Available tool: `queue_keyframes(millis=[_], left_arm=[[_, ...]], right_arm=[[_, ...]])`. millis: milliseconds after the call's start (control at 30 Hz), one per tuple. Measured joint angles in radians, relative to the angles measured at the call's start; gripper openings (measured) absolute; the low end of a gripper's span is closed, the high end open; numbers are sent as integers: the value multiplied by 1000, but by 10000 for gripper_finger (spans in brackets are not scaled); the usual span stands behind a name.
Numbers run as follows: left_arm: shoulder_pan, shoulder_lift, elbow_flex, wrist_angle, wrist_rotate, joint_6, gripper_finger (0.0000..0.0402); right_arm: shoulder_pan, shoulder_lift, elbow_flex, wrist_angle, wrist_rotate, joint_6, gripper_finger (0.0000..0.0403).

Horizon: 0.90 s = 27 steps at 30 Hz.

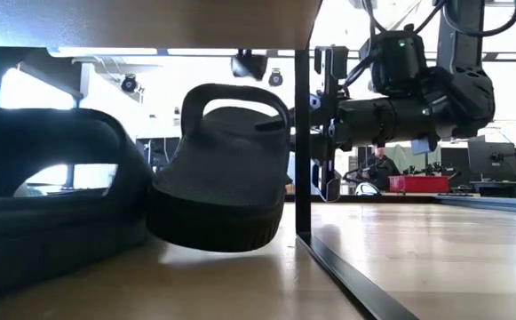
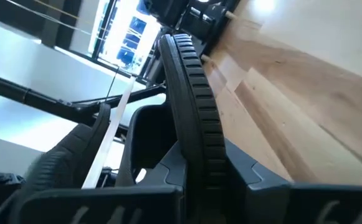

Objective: Pick and place slides into the shelf
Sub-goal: Put the black slipper under the shelf

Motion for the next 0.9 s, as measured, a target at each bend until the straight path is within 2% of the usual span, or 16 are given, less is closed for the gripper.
queue_keyframes(millis=[100, 267, 433, 533, 667, 800, 900], left_arm=[[-5, -86, -27, 50, -19, -34, 315], [-14, -139, -45, 45, -165, -96, 307], [-46, -172, -44, 60, -164, -157, 298], [-114, -182, -46, 59, -217, -178, 292], [-233, -205, -45, 58, -329, -229, 283], [-369, -219, -45, 66, -470, -287, 268], [-441, -239, -46, 48, -546, -346, 255]], right_arm=[[-21, -6, 0, -4, -26, 2, 29], [-43, -8, 0, -6, -56, 5, 28], [-49, -9, 1, -29, -65, 3, 28], [-49, -9, 1, -23, -66, 3, 28], [-49, -9, 2, -2, -96, -7, 28], [-56, -11, 2, 96, -120, -8, 28], [-91, -27, 3, 76, -160, -23, 28]])
